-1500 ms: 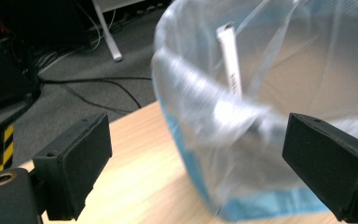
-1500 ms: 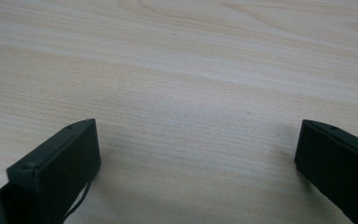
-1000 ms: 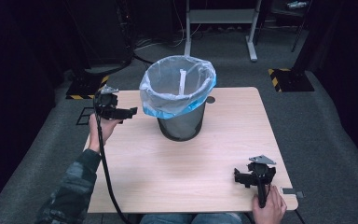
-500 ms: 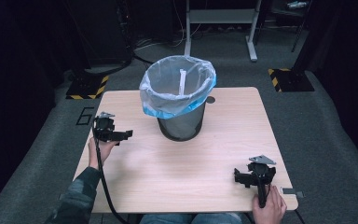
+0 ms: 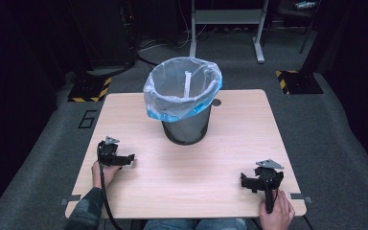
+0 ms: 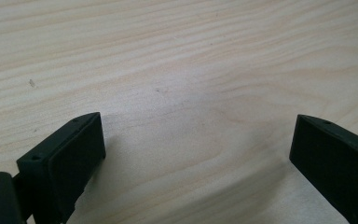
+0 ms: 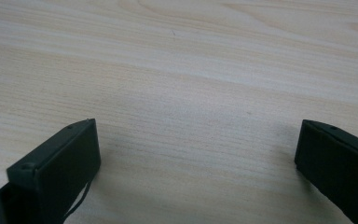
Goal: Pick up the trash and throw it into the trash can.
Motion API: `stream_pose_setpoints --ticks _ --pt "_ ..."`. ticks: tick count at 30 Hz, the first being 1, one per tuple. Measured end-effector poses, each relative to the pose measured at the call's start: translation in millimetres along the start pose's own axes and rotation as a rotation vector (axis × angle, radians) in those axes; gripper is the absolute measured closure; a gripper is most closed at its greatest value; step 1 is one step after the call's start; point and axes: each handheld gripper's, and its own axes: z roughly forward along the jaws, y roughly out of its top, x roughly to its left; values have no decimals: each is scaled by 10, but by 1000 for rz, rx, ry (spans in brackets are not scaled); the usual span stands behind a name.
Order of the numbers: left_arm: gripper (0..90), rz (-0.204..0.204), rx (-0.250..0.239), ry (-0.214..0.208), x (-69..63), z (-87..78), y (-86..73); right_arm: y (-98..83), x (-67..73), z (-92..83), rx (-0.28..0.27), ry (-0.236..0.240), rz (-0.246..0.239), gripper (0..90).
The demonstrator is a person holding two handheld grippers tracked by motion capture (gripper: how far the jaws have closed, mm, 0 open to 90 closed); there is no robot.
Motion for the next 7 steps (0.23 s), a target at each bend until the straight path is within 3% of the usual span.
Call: stream_pose_setpoints --ticks 2,7 --pt "8 11 -26 13 -22 9 -39 0 1 0 -1 0 1 0" --pt "7 11 -27 10 -23 13 -38 0 2 0 -2 1 4 0"
